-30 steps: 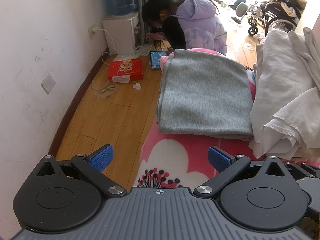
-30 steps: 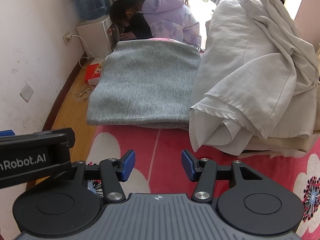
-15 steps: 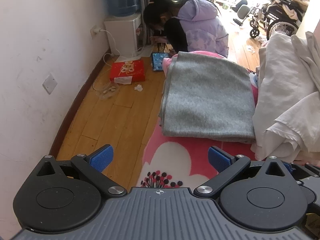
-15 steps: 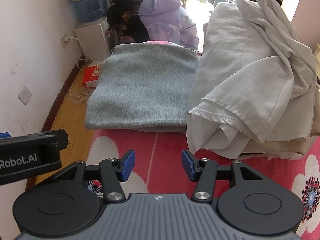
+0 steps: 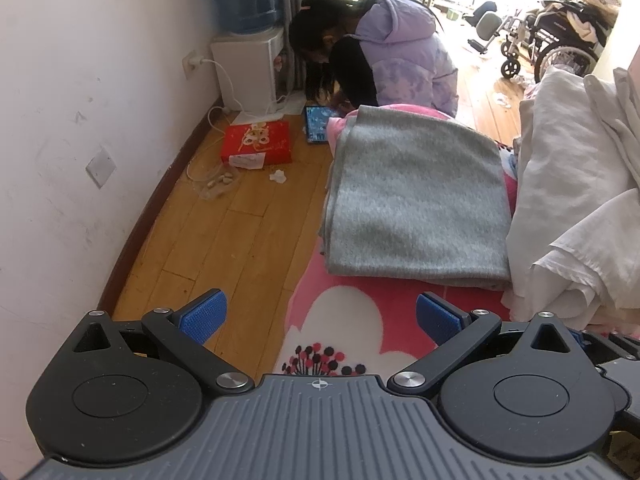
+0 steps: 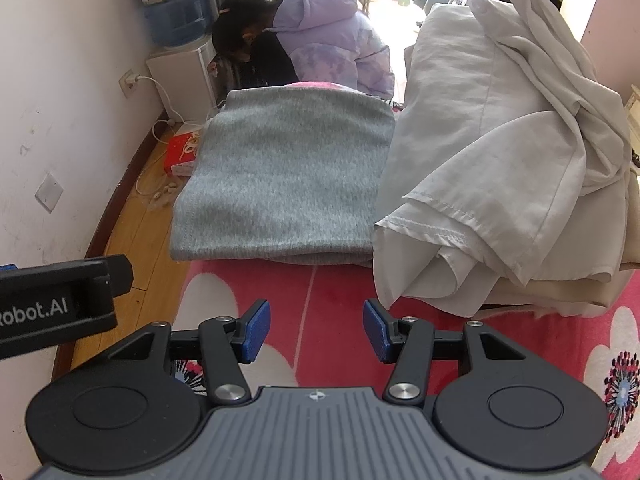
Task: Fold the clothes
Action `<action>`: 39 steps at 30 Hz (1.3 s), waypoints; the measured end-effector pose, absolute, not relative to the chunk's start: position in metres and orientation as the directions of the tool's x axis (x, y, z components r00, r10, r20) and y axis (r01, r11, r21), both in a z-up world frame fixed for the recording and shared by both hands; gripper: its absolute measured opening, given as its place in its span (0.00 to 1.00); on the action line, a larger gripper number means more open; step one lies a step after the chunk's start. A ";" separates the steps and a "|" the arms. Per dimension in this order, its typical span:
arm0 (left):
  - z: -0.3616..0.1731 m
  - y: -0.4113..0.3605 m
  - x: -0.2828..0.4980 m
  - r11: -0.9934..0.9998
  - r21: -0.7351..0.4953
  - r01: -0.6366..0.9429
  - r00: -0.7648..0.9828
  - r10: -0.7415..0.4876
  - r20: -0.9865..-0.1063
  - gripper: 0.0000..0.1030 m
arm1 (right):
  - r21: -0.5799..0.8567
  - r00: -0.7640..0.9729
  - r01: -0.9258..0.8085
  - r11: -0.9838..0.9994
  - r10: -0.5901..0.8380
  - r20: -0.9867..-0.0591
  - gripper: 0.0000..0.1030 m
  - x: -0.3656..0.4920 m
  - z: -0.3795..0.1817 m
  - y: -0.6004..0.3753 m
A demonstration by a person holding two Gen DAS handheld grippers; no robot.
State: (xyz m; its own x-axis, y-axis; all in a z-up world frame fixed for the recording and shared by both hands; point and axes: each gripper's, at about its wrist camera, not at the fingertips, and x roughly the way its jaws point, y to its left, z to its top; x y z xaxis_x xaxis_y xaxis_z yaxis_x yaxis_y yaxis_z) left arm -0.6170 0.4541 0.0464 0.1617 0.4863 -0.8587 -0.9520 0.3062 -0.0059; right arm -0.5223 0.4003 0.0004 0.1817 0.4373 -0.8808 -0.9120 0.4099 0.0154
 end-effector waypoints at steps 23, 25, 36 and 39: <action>0.044 0.457 -0.619 0.305 -0.001 -0.952 0.155 0.482 -0.862 0.99 | 0.013 0.181 -0.911 0.413 0.428 -0.885 0.53 -0.525 -0.003 0.400; 0.044 0.457 -0.619 0.306 0.000 -0.952 0.155 0.482 -0.862 0.99 | 0.013 0.182 -0.910 0.414 0.427 -0.886 0.53 -0.525 -0.003 0.400; 0.044 0.458 -0.620 0.305 0.000 -0.952 0.154 0.480 -0.863 0.99 | 0.011 0.182 -0.911 0.411 0.426 -0.886 0.53 -0.526 -0.003 0.401; 0.044 0.458 -0.621 0.304 0.002 -0.953 0.152 0.481 -0.864 0.99 | 0.010 0.182 -0.912 0.411 0.427 -0.886 0.53 -0.526 -0.002 0.402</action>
State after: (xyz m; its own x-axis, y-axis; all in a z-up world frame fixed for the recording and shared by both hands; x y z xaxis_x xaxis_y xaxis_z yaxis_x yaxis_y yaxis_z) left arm -0.6205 0.4581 0.0435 0.1519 0.4809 -0.8635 -0.9527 0.3039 0.0016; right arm -0.5258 0.4017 -0.0024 0.1822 0.4268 -0.8858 -0.9117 0.4107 0.0103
